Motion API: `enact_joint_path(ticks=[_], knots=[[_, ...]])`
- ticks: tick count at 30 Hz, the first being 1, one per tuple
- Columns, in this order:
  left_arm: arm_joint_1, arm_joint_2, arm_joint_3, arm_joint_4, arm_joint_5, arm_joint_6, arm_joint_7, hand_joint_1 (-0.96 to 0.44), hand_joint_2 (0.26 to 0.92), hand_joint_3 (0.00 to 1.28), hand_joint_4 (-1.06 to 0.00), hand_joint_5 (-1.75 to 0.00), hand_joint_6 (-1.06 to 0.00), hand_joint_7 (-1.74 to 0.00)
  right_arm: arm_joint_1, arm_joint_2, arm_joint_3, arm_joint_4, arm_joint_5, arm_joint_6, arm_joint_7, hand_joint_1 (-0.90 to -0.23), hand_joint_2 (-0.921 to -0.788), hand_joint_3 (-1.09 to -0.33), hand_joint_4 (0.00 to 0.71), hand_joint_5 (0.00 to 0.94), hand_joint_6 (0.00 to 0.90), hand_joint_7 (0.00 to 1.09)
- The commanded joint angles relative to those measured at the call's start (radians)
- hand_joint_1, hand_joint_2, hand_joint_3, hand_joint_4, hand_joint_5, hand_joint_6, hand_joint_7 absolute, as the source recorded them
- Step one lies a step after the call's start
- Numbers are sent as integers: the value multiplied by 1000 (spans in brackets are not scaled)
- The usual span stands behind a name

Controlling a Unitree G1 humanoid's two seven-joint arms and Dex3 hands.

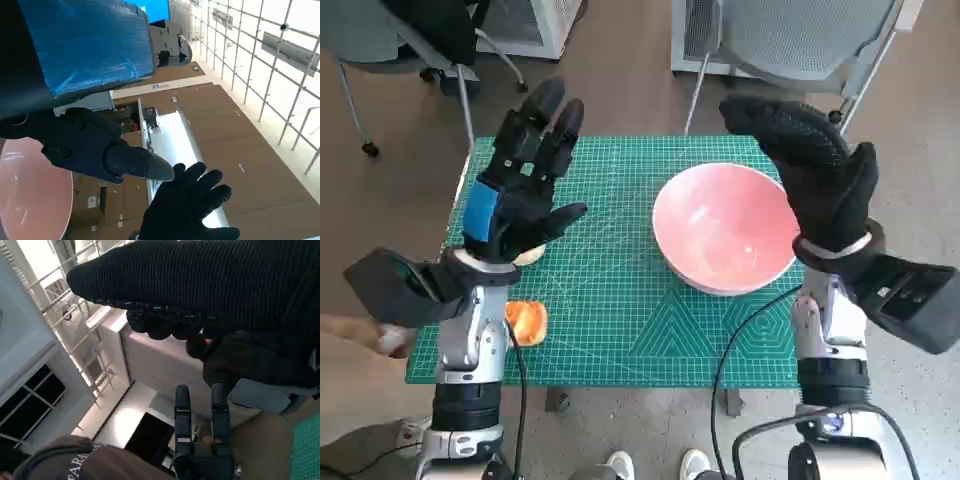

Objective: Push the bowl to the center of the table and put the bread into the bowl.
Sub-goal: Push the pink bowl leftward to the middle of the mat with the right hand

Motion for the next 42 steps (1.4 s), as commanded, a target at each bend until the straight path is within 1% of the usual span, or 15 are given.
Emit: enact_joint_path(ticks=[1,7,26,42], knots=[[-9,-1,3,-2,-7,-8,-5,-562,921,55,-33,-4,1,-378,27,-8,0,-4,-15,-1,0,-672,-921,-775,89,0,0,303],[-7,-4,2,-3,-4,-10,-1,-562,921,55,-33,-3,1,-377,30,-8,1,-13,-20,-2,-7,-674,-921,-774,88,0,0,304],[-2,-5,2,-14,-4,-10,3,-565,921,56,-33,-2,1,-378,30,-9,-1,-14,-18,0,-8,-672,-921,-774,85,0,0,306],[1,-5,3,-8,-1,-19,3,-561,921,56,-33,-1,1,-377,9,-20,-25,45,-7,-28,6,-676,-921,-774,88,1,4,305]])
